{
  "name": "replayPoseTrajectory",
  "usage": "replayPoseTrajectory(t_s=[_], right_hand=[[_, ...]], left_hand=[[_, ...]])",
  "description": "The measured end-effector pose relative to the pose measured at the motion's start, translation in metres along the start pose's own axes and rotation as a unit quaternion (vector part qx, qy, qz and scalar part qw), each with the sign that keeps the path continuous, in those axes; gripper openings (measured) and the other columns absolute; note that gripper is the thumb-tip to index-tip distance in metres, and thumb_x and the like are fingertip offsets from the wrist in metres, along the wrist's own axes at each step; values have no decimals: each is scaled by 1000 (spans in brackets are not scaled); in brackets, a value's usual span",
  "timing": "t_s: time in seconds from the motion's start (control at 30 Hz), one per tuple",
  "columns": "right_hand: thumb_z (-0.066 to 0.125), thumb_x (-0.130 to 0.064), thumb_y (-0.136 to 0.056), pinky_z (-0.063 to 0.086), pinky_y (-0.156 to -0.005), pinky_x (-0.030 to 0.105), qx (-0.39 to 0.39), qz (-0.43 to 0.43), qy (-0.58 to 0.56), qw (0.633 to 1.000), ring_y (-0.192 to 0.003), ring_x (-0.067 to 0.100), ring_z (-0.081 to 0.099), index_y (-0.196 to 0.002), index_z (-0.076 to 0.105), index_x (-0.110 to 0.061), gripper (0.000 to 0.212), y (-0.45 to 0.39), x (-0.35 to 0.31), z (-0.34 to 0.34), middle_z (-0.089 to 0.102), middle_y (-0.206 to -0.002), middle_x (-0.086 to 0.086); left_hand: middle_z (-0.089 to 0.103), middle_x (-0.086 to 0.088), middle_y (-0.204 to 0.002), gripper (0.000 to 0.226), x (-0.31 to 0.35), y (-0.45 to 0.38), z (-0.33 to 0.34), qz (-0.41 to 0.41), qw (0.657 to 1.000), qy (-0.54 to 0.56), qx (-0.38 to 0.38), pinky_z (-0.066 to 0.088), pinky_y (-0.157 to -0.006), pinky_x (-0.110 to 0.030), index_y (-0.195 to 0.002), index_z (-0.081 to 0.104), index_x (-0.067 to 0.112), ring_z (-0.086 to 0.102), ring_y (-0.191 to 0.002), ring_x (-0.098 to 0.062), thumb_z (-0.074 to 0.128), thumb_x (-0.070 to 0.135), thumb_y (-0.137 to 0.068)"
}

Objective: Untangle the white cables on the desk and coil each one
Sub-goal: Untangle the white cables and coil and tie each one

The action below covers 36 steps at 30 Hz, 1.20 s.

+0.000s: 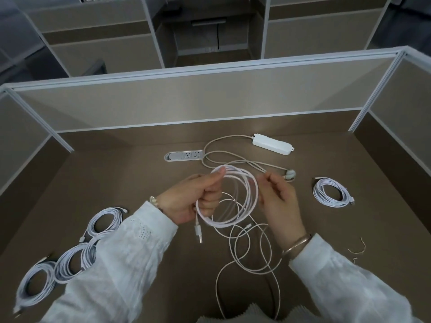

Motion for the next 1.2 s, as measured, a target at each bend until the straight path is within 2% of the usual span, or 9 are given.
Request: replayPoseTrajectory(t_s=[0.13,0.2,0.27,0.5,0.6,0.77,0.93,1.07,1.2], right_hand=[[63,-50,-82,44,-82,8,-173,77,31,981,-91,-15,57,-123,51,-23,51,-12,3,10,60,-103,-21],[78,-29,-76,49,-90,19,-284,93,38,954,-97,3,63,-127,51,-18,59,-13,7,22,65,-109,-5],[71,-7,-81,55,-75,29,-322,115,9,940,-76,19,67,-114,59,-5,35,-14,9,25,66,-87,11],[56,-27,-83,57,-66,36,-257,261,-250,897,-44,15,46,-88,62,1,29,-11,9,30,32,-50,0],[47,-56,-83,45,-52,28,-246,299,-207,898,-39,11,22,-70,50,-12,46,-10,10,35,19,-47,-5],[51,-36,-90,38,-43,24,-271,265,-187,906,-37,9,15,-65,43,-16,34,-13,9,36,17,-47,-5],[44,-52,-91,26,-38,20,-267,317,-155,897,-37,10,12,-58,40,-17,48,-12,16,41,16,-46,-5],[48,-40,-94,18,-38,16,-264,286,-98,916,-37,10,12,-58,35,-19,44,-18,15,45,15,-46,-6],[51,-37,-94,19,-38,14,-251,261,-85,928,-37,10,13,-58,36,-18,43,-23,14,46,14,-52,0]], left_hand=[[14,5,-51,50,1,2,2,-24,998,3,-50,23,-36,-16,-54,28,22,17,-40,-6,53,48,-89],[20,6,-50,50,2,2,3,-30,998,3,-56,28,-38,-17,-54,30,21,22,-39,-6,52,47,-90],[23,6,-49,49,2,2,1,-33,999,-2,-28,29,-39,-18,-54,31,22,24,-40,-7,53,47,-90],[12,9,-46,46,2,-1,-6,-32,994,107,3,9,-36,-19,-59,40,18,15,-32,-3,51,53,-88],[12,9,-46,48,-1,-4,-2,-40,993,109,2,10,-35,-19,-59,50,16,15,-31,-4,47,52,-90],[9,7,-47,37,-7,0,1,-18,987,148,-60,20,-37,-19,-67,56,14,11,-34,-7,45,37,-93],[21,6,-48,33,-13,1,4,-32,966,199,-164,37,-51,-23,-66,51,13,19,-41,-9,48,32,-94],[36,1,-49,31,-13,3,0,-34,966,184,-180,47,-68,-36,-67,53,8,35,-43,-13,47,30,-89],[31,5,-40,56,-17,2,-1,-68,972,176,-143,40,-54,-27,-83,59,8,22,-35,-9,30,53,-97]])
Point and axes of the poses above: each hand's wrist, its own y-axis away from the middle knuckle, its own z-axis out of the palm, x = y × z, the point moved 6 cm from there along -y, towards the middle knuckle
